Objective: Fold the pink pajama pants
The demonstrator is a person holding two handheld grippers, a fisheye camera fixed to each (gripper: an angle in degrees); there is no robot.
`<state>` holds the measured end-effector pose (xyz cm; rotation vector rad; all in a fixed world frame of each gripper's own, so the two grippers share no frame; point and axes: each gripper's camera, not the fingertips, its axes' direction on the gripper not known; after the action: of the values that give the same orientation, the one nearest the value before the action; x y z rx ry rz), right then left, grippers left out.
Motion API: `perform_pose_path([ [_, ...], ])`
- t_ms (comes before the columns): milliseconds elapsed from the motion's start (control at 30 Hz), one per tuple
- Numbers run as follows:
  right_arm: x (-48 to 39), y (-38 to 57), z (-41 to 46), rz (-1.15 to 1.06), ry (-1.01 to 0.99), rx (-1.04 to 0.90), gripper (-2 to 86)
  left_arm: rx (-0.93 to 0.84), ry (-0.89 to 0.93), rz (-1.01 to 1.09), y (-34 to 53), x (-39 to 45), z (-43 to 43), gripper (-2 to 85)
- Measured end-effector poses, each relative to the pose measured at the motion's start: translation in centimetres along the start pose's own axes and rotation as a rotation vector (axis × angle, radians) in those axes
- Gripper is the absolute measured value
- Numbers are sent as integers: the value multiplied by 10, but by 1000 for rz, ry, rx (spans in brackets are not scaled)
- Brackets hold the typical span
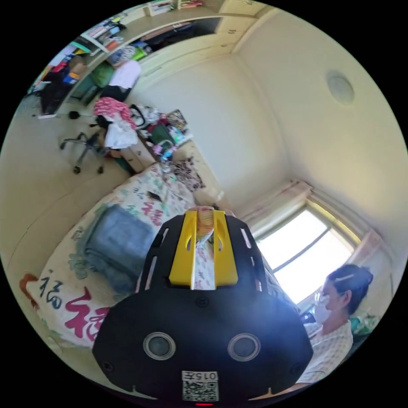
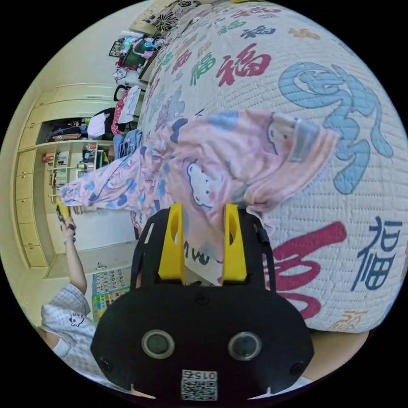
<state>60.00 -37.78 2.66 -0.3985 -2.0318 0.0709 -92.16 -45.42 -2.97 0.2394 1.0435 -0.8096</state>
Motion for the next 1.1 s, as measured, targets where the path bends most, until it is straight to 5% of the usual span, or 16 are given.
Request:
perform_pose_path([
  [100,-32,-24,18,-133,207,-74,49,-115,129,141,-8,68,44,62],
  [200,-40,-31,-7,-173,177,-59,41,-154,288,219,-10,130,80,63],
  [333,-22,-9,-121,-201,40,137,35,-207,406,294,-15,198,122,63],
  [600,11,91,-431,-185,276,495,43,-179,423,424,-18,270,150,62],
  [800,25,116,-507,-91,547,405,109,-129,323,193,-5,148,151,62],
  [900,70,120,-491,-49,382,412,112,-174,294,73,4,53,146,63],
  [1100,183,116,-394,132,23,397,107,-147,-46,-150,55,-95,113,62],
])
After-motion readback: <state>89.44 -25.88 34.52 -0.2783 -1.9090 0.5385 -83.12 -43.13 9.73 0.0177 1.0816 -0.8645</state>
